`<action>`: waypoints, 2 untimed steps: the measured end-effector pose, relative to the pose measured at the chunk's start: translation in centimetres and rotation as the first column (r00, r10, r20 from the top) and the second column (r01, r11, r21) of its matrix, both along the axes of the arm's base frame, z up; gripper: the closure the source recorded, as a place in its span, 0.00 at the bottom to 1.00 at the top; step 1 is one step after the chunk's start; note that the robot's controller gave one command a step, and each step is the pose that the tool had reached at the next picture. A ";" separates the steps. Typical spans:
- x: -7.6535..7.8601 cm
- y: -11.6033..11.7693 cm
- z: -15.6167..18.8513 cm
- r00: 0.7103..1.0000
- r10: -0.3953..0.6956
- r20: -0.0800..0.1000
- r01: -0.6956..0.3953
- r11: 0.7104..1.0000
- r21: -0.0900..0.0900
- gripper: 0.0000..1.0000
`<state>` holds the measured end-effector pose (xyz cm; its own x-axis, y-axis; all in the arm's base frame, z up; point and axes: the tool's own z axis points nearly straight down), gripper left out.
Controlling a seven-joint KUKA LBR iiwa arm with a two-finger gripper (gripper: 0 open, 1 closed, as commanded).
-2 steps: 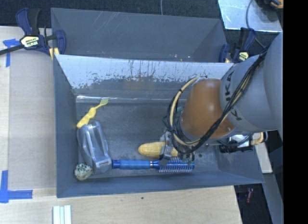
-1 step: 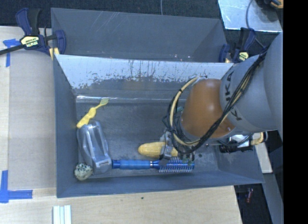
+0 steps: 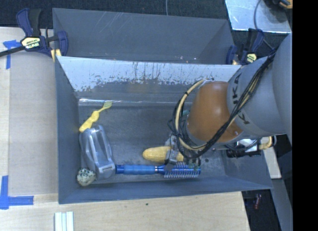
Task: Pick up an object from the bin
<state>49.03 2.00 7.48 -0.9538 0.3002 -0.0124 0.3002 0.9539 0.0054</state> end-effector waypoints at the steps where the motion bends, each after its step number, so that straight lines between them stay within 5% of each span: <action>1: 0.0 0.0 0.0 1.000 0.000 0.000 0.000 1.000 0.000 1.00; 2: 0.0 0.0 0.0 1.000 0.000 0.000 0.000 1.000 0.000 1.00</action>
Offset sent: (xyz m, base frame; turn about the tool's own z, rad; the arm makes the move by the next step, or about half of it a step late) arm 0.0000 0.0000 0.0000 0.0000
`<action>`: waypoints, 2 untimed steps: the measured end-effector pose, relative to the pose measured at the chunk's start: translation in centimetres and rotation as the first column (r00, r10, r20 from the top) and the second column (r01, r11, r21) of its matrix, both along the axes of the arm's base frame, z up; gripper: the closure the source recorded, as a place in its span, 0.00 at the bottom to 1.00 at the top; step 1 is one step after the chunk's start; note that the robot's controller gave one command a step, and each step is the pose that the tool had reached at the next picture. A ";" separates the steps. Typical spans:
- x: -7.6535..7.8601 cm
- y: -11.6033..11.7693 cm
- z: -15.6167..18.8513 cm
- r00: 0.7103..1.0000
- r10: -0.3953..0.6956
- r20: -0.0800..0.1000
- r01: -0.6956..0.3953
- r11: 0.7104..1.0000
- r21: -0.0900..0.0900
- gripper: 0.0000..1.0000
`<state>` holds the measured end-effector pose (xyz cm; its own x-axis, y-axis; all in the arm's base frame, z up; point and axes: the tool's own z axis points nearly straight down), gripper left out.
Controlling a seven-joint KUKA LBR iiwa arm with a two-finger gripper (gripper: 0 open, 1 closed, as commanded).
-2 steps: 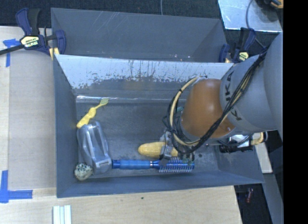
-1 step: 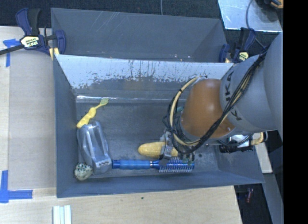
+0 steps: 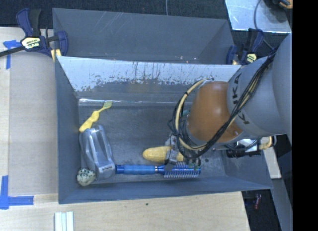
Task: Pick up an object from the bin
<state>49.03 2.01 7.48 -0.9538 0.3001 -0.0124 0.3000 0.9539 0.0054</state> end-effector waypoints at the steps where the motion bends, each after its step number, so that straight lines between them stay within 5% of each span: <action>1: 0.0 0.0 0.0 1.000 0.000 0.000 0.000 1.000 0.000 1.00; 2: 0.0 0.0 0.0 1.000 0.000 0.000 0.000 1.000 0.000 1.00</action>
Offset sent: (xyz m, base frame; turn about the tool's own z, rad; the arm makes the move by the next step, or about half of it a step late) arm 0.0000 0.0000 0.0000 0.0000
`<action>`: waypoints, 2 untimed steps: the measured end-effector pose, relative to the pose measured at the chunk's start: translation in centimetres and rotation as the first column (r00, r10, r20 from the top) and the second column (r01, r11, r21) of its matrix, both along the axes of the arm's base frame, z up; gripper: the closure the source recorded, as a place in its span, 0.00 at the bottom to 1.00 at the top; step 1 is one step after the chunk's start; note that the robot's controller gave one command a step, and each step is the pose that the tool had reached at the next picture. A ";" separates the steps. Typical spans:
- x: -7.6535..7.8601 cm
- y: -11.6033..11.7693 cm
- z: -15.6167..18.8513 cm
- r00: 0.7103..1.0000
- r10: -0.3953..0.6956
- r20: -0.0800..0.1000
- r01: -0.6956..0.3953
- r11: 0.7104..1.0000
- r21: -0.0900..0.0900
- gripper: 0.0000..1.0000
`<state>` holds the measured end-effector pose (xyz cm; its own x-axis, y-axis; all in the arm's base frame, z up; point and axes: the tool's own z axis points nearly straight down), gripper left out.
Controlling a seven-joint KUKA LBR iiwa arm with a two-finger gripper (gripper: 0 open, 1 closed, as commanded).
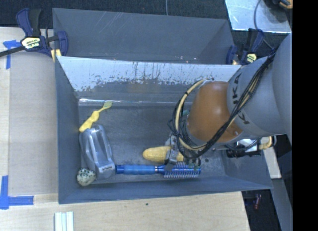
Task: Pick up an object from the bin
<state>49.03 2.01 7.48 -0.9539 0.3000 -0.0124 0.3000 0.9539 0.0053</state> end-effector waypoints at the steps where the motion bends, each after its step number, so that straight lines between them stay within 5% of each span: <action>1: 0.0 0.0 0.0 1.000 0.000 0.000 0.000 1.000 0.000 1.00; 2: 0.0 0.0 0.0 1.000 0.000 0.000 0.000 1.000 0.000 1.00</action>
Offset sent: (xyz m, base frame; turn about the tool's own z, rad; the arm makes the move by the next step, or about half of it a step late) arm 0.0000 0.0000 0.0000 0.0000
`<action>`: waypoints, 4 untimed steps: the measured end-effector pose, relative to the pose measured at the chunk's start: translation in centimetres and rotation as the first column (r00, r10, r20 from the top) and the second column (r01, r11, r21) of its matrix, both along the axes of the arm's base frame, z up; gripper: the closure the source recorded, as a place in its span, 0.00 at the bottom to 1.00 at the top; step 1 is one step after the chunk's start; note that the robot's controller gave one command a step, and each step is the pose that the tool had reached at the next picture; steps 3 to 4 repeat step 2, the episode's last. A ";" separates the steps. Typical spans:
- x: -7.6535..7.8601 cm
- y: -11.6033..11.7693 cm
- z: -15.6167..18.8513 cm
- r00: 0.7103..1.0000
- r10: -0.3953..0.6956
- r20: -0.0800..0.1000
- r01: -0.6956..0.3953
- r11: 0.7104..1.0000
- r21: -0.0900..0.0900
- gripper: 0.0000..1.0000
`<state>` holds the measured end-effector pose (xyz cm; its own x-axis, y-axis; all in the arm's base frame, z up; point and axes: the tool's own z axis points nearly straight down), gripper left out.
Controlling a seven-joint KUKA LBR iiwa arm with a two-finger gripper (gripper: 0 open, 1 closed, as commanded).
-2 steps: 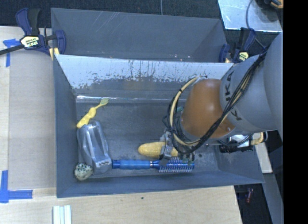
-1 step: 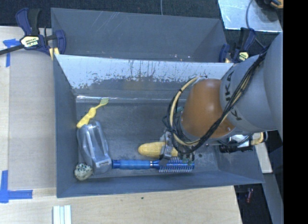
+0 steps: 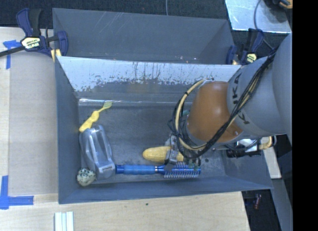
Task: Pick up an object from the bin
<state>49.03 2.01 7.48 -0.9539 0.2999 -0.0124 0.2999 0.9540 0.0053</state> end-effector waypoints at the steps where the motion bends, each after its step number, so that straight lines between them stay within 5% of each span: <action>1: 0.0 0.0 0.0 1.000 0.000 0.000 0.000 1.000 0.000 1.00; 4: 0.0 0.0 0.0 1.000 0.000 0.000 0.000 1.000 0.000 1.00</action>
Offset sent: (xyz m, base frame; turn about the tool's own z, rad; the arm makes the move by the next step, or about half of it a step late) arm 0.0000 0.0000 0.0000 0.0000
